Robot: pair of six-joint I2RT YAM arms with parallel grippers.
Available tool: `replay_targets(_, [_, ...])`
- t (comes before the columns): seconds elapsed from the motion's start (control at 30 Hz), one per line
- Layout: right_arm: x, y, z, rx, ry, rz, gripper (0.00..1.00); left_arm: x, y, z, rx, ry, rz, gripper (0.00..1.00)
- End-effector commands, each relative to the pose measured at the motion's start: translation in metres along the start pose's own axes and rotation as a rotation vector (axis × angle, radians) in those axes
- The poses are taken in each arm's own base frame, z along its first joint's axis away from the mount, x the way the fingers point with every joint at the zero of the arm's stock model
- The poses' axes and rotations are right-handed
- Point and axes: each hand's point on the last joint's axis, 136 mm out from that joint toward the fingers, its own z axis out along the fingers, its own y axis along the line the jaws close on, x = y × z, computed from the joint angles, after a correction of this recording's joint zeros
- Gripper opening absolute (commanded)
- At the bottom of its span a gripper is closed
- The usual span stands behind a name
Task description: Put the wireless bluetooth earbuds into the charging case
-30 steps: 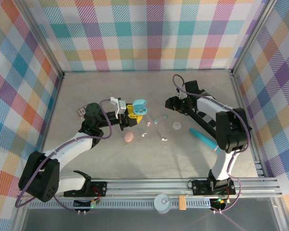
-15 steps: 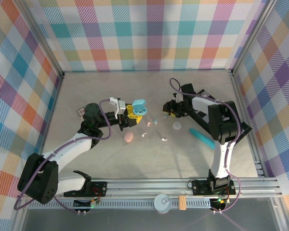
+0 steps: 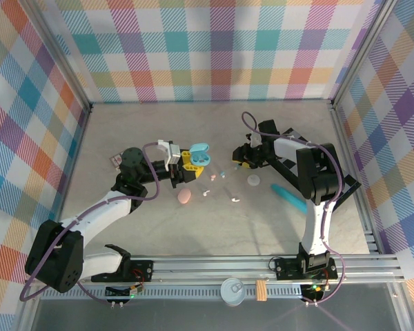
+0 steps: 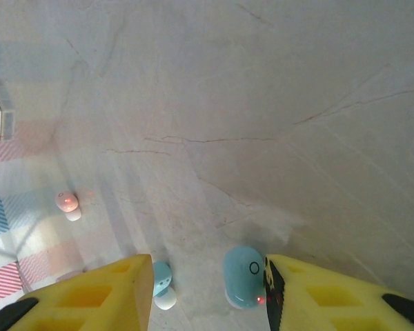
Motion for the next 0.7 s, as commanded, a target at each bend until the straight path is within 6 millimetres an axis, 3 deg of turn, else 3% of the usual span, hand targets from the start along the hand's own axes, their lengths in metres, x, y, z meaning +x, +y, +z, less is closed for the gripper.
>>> replay_targets(0.0, [0.006, 0.005, 0.000, -0.033, 0.029, -0.008, 0.46, -0.011, -0.005, -0.004, 0.022, -0.019, 0.050, 0.32])
replay_targets(0.67, [0.012, 0.001, 0.009, -0.066, 0.076, 0.013, 0.41, -0.009, -0.007, -0.005, 0.024, -0.013, 0.046, 0.32])
